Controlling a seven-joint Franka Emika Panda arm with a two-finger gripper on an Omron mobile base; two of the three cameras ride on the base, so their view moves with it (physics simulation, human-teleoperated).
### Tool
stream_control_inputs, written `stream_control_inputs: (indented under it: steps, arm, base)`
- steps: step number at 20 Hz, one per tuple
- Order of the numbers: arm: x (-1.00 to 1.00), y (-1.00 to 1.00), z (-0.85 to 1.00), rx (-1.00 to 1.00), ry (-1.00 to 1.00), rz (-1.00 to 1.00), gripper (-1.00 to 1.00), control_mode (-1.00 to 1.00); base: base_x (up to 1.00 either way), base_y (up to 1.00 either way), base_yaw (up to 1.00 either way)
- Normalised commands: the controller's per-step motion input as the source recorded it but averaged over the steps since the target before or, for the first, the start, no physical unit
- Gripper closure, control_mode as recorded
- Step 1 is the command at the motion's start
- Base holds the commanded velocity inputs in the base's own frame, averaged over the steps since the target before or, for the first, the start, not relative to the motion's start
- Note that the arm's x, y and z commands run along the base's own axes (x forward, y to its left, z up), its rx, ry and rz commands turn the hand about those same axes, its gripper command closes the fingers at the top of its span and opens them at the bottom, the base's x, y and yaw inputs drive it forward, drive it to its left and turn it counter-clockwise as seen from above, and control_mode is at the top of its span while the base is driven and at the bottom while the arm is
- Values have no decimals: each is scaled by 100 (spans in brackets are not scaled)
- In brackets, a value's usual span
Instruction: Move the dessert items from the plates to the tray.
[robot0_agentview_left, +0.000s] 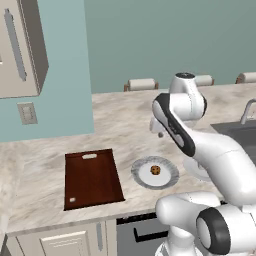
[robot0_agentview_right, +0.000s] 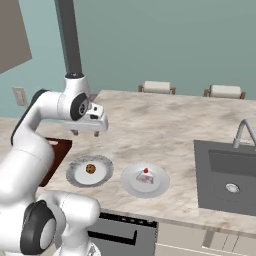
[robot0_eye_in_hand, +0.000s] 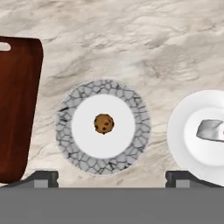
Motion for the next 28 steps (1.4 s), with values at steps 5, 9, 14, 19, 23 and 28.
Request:
stream_control_inputs:
  steps: [5, 9, 14, 19, 23, 28]
  arm:
    - [0, 15, -100, 1, 19, 1, -100, -100]
    - [0, 19, -100, 4, 16, 0, -100, -100]
    - [1, 12, -100, 3, 12, 0, -100, -100]
    - [31, 6, -62, -1, 0, 0, -100, -100]
    - [60, 2, -9, 0, 0, 0, -100, -100]
    - [68, 0, 0, 0, 1, 0, -100, -100]
  base:
    - [0, 0, 0]
    - [0, 0, 0]
    - [0, 0, 0]
    - [0, 0, 0]
    - [0, 0, 0]
    - [0, 0, 0]
